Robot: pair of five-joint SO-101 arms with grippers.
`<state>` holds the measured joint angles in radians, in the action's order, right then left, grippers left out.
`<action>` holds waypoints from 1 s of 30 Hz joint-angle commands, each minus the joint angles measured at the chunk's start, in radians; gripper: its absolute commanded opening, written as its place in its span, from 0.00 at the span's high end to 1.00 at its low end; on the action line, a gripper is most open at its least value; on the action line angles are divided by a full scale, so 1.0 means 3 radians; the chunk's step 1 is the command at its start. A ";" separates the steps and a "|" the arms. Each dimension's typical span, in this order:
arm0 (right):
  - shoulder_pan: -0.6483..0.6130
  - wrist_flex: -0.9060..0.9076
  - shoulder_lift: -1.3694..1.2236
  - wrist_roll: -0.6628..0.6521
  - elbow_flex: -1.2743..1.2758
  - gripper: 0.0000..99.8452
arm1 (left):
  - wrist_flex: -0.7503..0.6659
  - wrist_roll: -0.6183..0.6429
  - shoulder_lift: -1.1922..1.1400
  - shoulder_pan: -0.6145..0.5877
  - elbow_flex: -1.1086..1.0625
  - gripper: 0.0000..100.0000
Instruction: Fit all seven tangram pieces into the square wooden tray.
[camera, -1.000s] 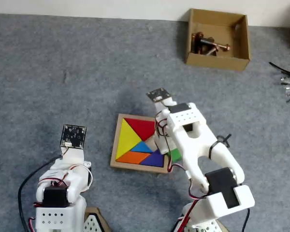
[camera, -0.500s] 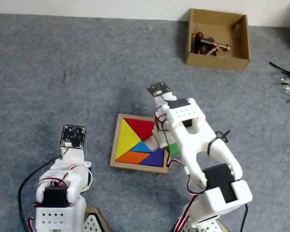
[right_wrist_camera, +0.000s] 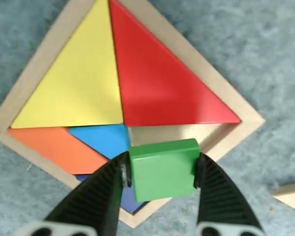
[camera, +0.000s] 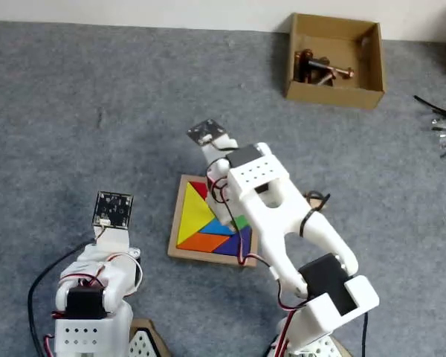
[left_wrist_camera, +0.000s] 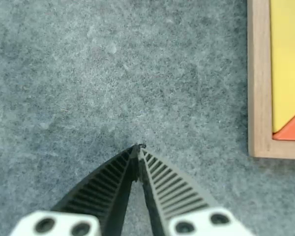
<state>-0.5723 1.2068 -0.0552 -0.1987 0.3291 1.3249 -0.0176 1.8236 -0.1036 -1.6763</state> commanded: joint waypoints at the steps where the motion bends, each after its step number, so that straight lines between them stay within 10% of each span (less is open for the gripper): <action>1: -0.0079 -0.0217 0.0018 0.0031 -0.0187 0.86 | 0.0010 0.0005 0.0033 0.0038 -0.0059 0.99; 30: -0.0407 -0.0545 0.0018 0.0000 0.0509 0.86 | 0.0010 0.0005 0.0033 0.0038 -0.0059 0.99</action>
<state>-0.6460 1.0257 -0.0614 -0.1972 0.4733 1.3249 -0.0176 1.8236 -0.1036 -1.6763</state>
